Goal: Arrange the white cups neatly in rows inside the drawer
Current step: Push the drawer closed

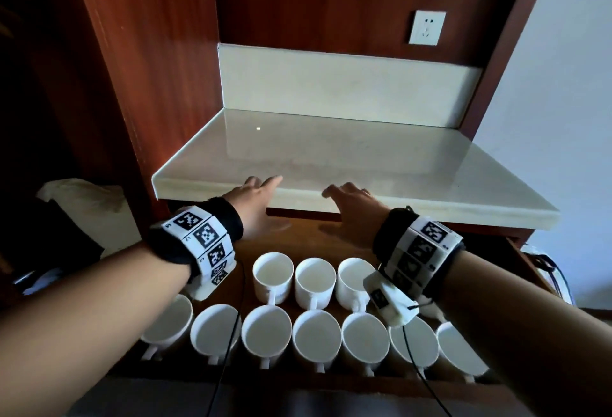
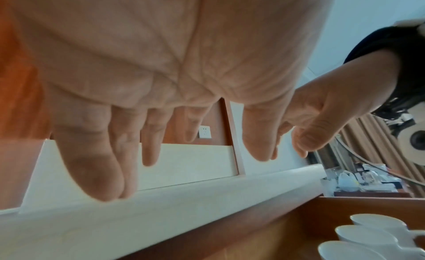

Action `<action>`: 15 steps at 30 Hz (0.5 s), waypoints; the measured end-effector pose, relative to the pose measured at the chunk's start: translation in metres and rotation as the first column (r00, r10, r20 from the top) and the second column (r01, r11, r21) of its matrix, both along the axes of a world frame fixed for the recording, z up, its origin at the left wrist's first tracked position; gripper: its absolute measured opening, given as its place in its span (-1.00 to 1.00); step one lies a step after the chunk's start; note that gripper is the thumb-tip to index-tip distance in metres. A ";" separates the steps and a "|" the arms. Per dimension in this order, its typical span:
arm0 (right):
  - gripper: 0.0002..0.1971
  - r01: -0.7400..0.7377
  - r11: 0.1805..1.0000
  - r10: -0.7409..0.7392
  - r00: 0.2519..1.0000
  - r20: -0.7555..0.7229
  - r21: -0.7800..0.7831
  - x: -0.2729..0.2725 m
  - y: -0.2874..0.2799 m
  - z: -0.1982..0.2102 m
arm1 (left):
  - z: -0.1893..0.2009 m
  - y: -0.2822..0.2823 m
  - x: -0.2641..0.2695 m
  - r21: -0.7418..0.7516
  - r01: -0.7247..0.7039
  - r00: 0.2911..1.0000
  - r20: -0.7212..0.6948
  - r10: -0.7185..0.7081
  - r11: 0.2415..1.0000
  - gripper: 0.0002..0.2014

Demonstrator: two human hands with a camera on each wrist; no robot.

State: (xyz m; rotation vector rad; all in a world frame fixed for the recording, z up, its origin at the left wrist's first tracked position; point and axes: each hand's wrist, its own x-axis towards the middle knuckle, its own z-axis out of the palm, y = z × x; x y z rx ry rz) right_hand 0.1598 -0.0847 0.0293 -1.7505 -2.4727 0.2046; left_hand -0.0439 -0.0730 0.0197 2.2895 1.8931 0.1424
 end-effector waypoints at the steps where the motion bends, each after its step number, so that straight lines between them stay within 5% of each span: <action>1: -0.31 0.028 0.999 -0.028 0.999 -0.019 0.022 0.006 0.000 0.009 | 0.008 0.001 0.002 0.024 -0.016 1.000 0.015 0.015 1.000 -0.08; 9: -0.34 0.242 0.952 -0.204 0.959 -0.197 0.189 0.060 0.001 0.083 | 0.094 0.008 0.019 0.235 -0.142 0.987 0.111 0.119 0.961 -0.20; 15: -0.45 0.250 0.949 -0.206 0.953 -0.223 0.193 0.085 -0.025 0.082 | 0.107 -0.035 0.046 0.221 -0.119 0.993 0.054 0.109 0.968 -0.37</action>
